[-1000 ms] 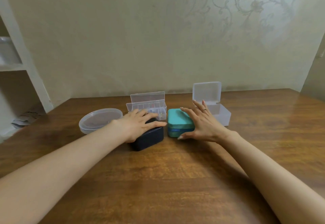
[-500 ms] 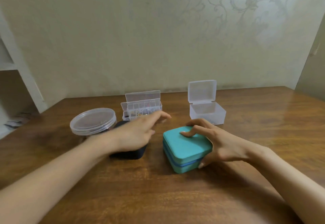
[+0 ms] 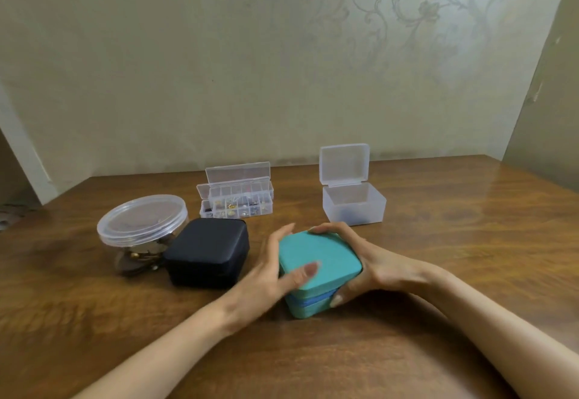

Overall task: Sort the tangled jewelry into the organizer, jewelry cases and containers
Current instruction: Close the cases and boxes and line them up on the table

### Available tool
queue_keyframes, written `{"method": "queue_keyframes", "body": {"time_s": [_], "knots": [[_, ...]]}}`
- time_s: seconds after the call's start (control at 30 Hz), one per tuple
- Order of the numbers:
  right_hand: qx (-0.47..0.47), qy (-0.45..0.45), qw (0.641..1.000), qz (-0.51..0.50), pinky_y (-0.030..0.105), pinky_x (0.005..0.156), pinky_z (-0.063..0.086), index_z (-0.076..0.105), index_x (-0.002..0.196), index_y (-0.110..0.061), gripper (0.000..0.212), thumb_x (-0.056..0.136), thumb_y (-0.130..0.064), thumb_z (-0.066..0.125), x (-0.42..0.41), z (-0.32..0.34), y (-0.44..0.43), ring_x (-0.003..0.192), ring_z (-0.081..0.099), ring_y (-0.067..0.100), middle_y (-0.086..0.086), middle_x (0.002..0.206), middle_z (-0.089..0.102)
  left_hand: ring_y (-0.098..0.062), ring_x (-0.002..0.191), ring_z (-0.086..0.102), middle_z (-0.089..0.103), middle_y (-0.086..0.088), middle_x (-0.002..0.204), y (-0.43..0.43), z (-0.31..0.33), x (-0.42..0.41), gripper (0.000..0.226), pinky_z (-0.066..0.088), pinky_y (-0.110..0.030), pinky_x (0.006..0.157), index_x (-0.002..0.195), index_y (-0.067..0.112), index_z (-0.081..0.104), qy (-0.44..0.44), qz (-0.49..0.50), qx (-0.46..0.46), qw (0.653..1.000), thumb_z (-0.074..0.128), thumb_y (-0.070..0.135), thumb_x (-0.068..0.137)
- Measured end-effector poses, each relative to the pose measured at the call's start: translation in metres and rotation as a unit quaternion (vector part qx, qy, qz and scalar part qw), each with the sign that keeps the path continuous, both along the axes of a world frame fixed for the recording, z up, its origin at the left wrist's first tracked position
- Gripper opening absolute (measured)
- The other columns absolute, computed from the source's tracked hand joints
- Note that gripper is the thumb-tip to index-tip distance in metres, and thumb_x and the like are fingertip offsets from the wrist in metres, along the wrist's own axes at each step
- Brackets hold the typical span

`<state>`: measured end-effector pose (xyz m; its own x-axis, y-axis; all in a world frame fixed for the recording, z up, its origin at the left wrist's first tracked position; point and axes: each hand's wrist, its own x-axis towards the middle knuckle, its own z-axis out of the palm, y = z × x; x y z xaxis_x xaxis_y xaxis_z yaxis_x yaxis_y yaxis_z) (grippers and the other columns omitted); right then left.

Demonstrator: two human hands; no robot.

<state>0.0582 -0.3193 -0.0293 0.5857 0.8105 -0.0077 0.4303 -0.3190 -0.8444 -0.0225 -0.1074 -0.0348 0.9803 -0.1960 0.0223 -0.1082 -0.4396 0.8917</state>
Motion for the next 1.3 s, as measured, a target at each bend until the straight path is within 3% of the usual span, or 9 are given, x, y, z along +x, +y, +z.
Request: {"method": "queue_keyframes", "body": {"time_s": [0.1,0.2,0.3,0.37,0.57,0.77,0.97,1.1,1.3], "knots": [[-0.011,0.015,1.0,0.023,0.026,0.103,0.041,0.03,0.134,-0.05,0.088,0.063,-0.042,0.081,0.002,0.003,-0.005,0.126,0.04,0.005,-0.013,0.137,0.035,-0.001,0.123,0.025,0.015,0.022,0.13,-0.006,-0.001,-0.002,0.114,0.029,-0.015,0.097,0.141,0.042,0.003,-0.047,-0.007,0.131,0.99,0.064,0.073,0.05],[0.027,0.077,0.997,0.002,0.024,0.1,0.044,0.043,0.136,-0.038,0.073,0.072,-0.068,0.062,0.006,0.011,-0.017,0.125,0.048,0.006,-0.011,0.138,0.048,0.001,0.124,0.029,0.023,0.021,0.13,0.003,0.001,0.0,0.1,0.031,-0.017,0.101,0.137,0.045,0.014,-0.062,-0.029,0.12,0.99,0.077,0.054,0.059],[0.074,0.104,0.989,-0.079,0.033,0.099,0.048,0.06,0.123,-0.022,0.032,0.093,-0.034,0.052,0.012,0.009,-0.02,0.115,0.059,0.016,-0.004,0.122,0.064,0.004,0.123,0.035,0.031,0.024,0.131,0.02,0.009,0.002,0.09,0.035,-0.013,0.1,0.133,0.053,0.021,0.022,-0.118,0.074,0.99,0.081,0.031,0.069],[0.029,0.053,0.996,-0.072,0.031,0.099,0.047,0.063,0.116,-0.018,0.027,0.092,-0.008,0.054,0.012,0.006,-0.016,0.113,0.059,0.014,-0.004,0.118,0.065,0.006,0.121,0.037,0.033,0.024,0.131,0.025,0.014,0.002,0.09,0.037,-0.012,0.099,0.133,0.053,0.021,0.046,-0.156,0.07,0.984,0.08,0.021,0.072],[-0.033,-0.022,0.994,-0.097,0.032,0.094,0.05,0.064,0.093,-0.017,0.02,0.091,0.0,0.055,0.009,0.008,-0.009,0.098,0.063,0.011,0.0,0.099,0.068,0.007,0.121,0.037,0.034,0.024,0.132,0.027,0.013,0.003,0.091,0.036,-0.016,0.103,0.133,0.054,0.022,0.045,-0.169,0.064,0.982,0.079,0.017,0.073],[-0.072,-0.228,0.955,-0.173,0.023,0.069,0.055,0.064,0.072,-0.022,0.043,0.078,0.019,0.053,0.002,0.014,-0.002,0.079,0.06,0.013,-0.005,0.082,0.06,0.009,0.119,0.035,0.032,0.023,0.129,0.017,0.008,0.001,0.088,0.036,-0.017,0.103,0.133,0.049,0.025,-0.038,-0.106,0.117,0.987,0.081,0.031,0.068],[-0.09,-0.151,0.965,-0.193,0.017,0.055,0.049,0.065,0.066,-0.021,0.04,0.079,0.016,0.057,-0.002,0.024,-0.01,0.058,0.059,-0.004,-0.002,0.077,0.065,-0.004,0.121,0.034,0.029,0.014,0.126,-0.001,-0.001,0.016,0.097,0.032,-0.021,0.102,0.14,0.034,0.022,-0.127,0.073,0.174,0.974,0.08,0.048,0.063],[-0.075,-0.114,0.967,-0.215,0.022,0.052,0.051,0.065,0.069,-0.016,0.03,0.082,0.01,0.059,-0.001,0.023,-0.012,0.051,0.061,0.004,0.0,0.069,0.066,-0.015,0.127,0.029,0.026,0.004,0.129,-0.021,-0.006,0.019,0.103,0.031,-0.024,0.102,0.142,0.025,0.015,-0.153,0.185,0.245,0.939,0.071,0.062,0.064],[-0.006,-0.111,0.952,-0.285,0.027,0.048,0.054,0.066,0.074,-0.009,0.024,0.085,0.011,0.057,0.006,0.009,-0.014,0.049,0.063,0.018,0.017,0.066,0.068,-0.022,0.128,0.034,0.018,0.0,0.141,-0.024,0.018,-0.003,0.11,0.036,-0.036,0.101,0.148,0.024,0.002,-0.136,0.088,0.444,0.881,0.036,0.086,0.065]]}}
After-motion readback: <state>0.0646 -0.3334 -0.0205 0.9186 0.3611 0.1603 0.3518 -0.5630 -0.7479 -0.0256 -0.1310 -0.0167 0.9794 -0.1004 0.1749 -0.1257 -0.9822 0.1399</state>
